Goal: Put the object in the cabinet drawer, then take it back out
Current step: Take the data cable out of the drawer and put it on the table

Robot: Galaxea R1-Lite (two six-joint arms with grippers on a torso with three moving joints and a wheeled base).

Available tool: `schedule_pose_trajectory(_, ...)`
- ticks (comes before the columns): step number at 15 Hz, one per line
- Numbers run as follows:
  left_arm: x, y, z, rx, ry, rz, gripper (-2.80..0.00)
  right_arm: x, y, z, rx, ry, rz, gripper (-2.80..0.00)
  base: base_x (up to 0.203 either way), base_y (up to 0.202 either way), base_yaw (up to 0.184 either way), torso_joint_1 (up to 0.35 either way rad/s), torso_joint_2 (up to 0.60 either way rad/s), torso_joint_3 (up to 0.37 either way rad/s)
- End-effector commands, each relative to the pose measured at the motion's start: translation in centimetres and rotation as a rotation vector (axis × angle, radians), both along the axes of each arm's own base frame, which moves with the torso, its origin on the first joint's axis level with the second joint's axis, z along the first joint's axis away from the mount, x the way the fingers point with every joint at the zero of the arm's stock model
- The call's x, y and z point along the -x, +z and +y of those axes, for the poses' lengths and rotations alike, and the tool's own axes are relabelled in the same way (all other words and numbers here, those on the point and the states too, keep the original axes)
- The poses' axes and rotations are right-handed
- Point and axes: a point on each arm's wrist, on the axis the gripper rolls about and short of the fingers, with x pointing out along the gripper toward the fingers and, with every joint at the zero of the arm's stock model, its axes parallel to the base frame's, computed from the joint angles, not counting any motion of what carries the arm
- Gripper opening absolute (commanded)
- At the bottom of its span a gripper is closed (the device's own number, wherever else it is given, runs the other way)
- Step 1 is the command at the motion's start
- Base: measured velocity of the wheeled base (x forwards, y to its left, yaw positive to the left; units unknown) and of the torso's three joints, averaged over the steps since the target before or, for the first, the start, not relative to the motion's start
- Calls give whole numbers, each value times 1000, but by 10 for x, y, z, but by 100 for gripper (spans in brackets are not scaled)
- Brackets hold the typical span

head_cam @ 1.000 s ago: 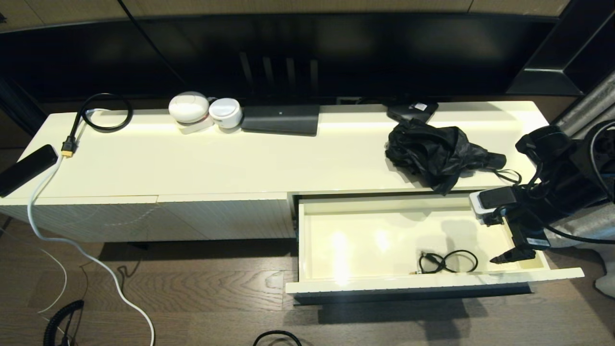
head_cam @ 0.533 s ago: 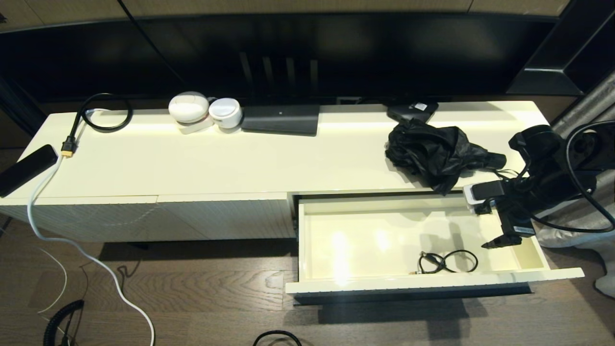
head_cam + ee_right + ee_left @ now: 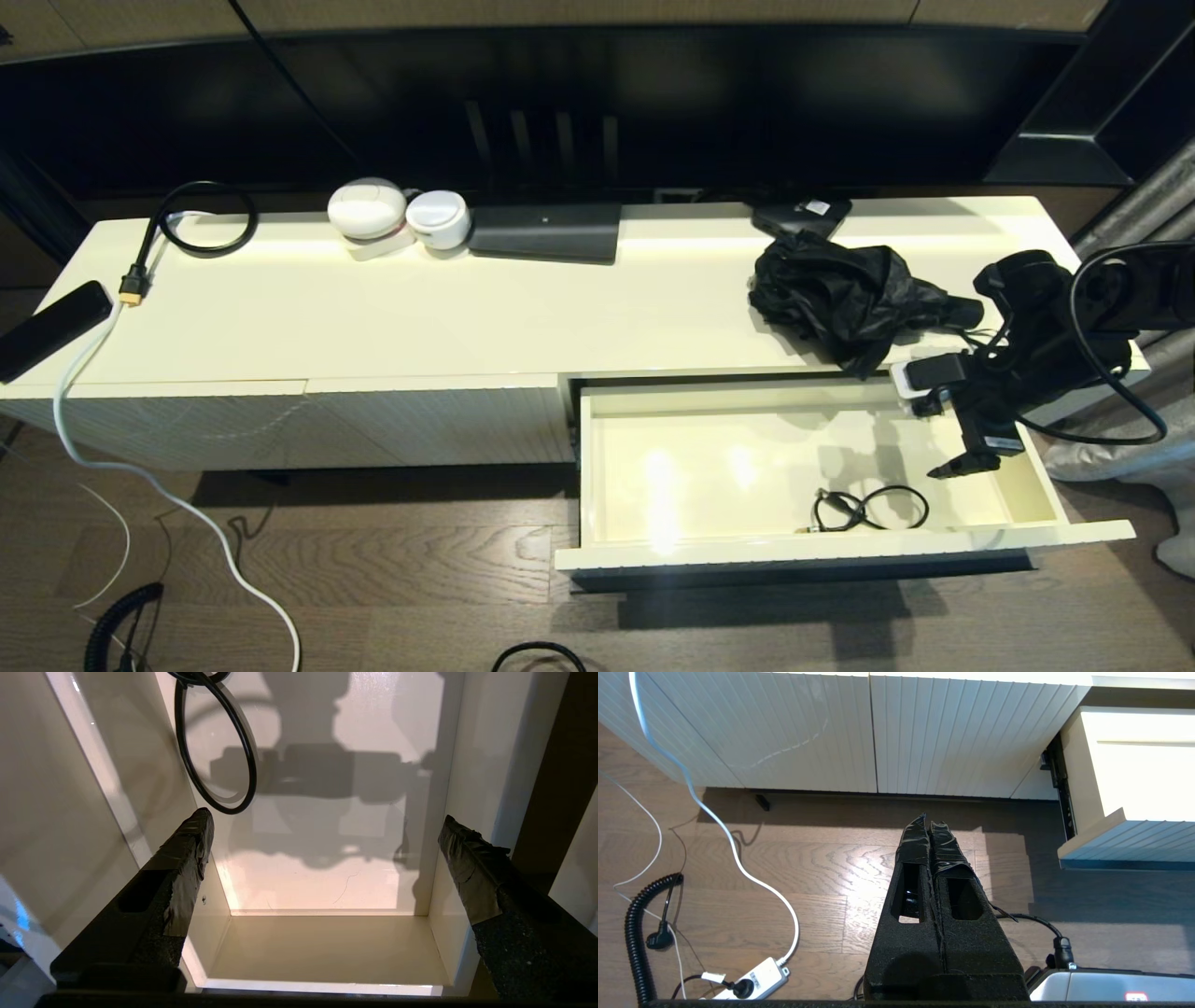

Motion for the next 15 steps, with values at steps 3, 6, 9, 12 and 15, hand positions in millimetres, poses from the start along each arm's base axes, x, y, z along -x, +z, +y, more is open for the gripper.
schedule_pose_trajectory(3,0,0,0,1,0,0,-280,-7,-8,0,8,27,27,0,0,0,0,0,0,0)
schedule_pose_trajectory(6,0,0,0,1,0,0,-280,-8,-12,1,4,31,46,0,0,0,0,0,0,0)
schedule_pose_trajectory(9,0,0,0,1,0,-1,-280,-10,-17,2,-7,35,59,0,0,0,0,0,0,0)
schedule_pose_trajectory(12,0,0,0,1,0,0,-280,-12,-22,2,-12,31,69,0,0,0,0,0,0,0)
schedule_pose_trajectory(15,0,0,0,1,2,0,-280,-16,-20,4,-15,35,53,0,0,0,0,0,0,0)
